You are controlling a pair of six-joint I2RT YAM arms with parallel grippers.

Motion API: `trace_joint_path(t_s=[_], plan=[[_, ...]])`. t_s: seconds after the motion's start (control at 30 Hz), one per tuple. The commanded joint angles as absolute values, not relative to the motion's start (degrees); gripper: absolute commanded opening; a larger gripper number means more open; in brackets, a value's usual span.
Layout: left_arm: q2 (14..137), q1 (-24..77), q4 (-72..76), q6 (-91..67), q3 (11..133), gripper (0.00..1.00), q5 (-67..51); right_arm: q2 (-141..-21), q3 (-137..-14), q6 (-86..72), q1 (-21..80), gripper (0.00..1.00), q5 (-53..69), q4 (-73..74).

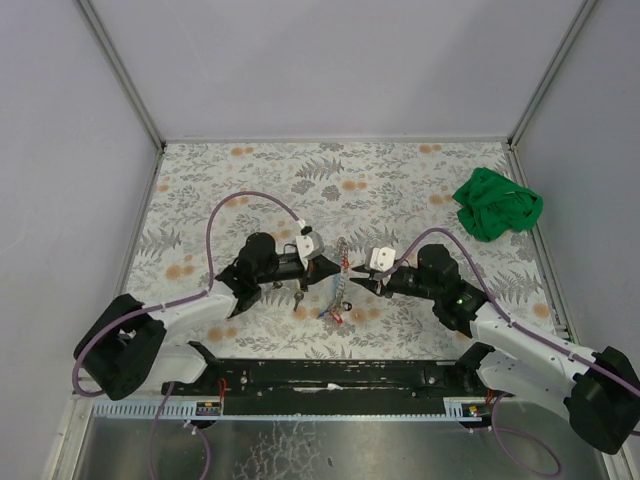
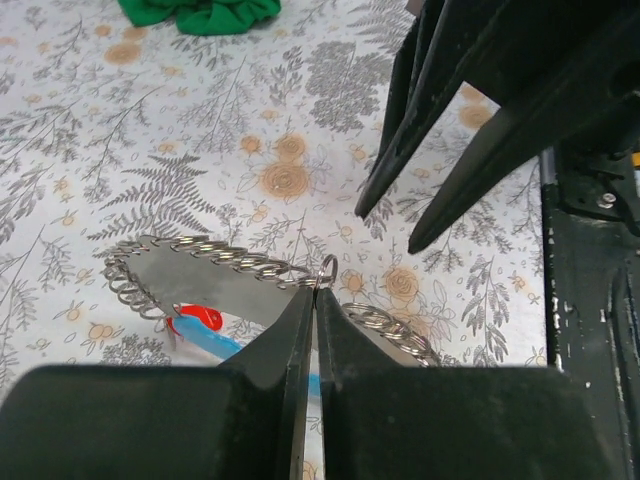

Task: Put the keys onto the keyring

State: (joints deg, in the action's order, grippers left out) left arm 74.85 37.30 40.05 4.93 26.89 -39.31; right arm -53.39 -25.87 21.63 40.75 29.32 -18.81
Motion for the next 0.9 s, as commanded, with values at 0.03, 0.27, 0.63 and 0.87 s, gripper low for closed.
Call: trace_joint_path(t_s=[0.03,0.27,0.63,0.87], plan=[[71.67,42.62,16.78,13.82,35.20,0.00,-24.92,-54.68,-28.35,21.55,40.52,0.33,27.53,-18.36],[72.42,47.87,3.12,17.23,42.69,0.00,-15.81,-55.94,-26.96,19.22,40.52,0.37,23.36,-21.86],[74.24,52.51,-14.42,21.50,53.87,0.00,-6.30,-57.43,-23.25,17.03,40.52,0.40,25.05,-28.97],[75.49,53.46,-15.29,22.24,55.75,0.00,-2.73,-59.49,-19.00,11.23,40.52,0.40,13.54,-38.19]])
